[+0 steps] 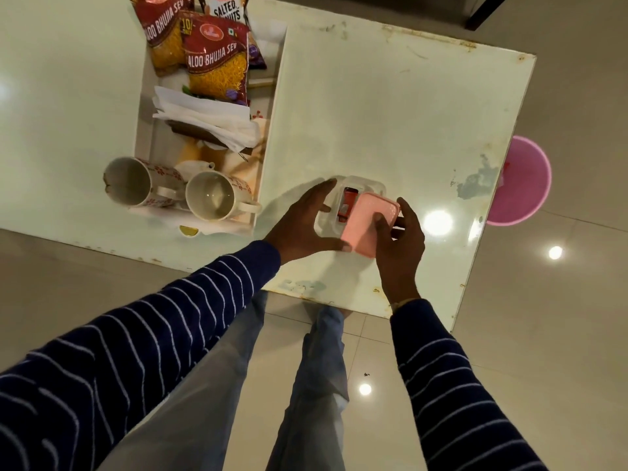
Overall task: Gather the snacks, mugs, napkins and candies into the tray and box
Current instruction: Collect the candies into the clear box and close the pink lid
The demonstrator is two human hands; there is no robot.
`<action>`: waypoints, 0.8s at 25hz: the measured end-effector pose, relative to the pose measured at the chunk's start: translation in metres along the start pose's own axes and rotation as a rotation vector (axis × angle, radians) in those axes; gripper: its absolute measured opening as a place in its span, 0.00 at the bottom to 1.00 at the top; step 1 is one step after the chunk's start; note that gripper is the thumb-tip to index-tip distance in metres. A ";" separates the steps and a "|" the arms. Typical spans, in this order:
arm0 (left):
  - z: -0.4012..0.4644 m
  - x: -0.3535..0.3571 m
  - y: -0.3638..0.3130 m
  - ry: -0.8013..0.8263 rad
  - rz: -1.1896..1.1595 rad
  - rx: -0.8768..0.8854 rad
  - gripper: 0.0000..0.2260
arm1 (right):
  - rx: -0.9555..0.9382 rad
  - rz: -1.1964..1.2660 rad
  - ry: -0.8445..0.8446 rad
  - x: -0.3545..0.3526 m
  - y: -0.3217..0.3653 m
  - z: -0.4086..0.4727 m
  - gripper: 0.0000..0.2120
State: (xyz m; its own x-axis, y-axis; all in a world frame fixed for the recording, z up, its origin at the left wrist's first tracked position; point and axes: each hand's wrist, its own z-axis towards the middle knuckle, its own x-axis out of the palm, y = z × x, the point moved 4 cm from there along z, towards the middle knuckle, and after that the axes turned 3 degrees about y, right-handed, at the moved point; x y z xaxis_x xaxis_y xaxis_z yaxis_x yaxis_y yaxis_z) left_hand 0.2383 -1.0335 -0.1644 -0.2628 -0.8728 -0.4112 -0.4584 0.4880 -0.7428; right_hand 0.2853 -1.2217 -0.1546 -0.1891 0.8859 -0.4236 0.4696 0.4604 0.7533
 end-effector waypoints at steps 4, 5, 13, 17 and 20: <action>-0.005 0.001 -0.007 -0.219 -0.073 -0.040 0.25 | -0.085 -0.101 -0.025 0.010 0.003 0.006 0.25; -0.005 0.002 -0.010 -0.254 -0.071 -0.035 0.22 | -0.108 -0.144 -0.004 0.013 0.005 0.008 0.25; 0.002 0.000 -0.018 -0.369 -0.160 -0.117 0.14 | -0.240 -0.375 0.064 0.022 0.013 0.021 0.28; 0.006 -0.001 -0.015 -0.318 -0.244 -0.217 0.15 | -0.222 -0.378 0.089 0.025 0.006 0.020 0.25; 0.010 -0.003 -0.013 -0.278 -0.285 -0.267 0.12 | -0.203 -0.342 0.098 0.029 0.005 0.018 0.24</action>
State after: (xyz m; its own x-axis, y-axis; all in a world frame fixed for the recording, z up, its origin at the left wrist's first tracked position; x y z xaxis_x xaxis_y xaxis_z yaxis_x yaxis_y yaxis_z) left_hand 0.2534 -1.0377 -0.1589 0.1251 -0.9230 -0.3638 -0.6910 0.1821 -0.6996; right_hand 0.2978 -1.1949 -0.1728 -0.3911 0.6765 -0.6240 0.1873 0.7223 0.6657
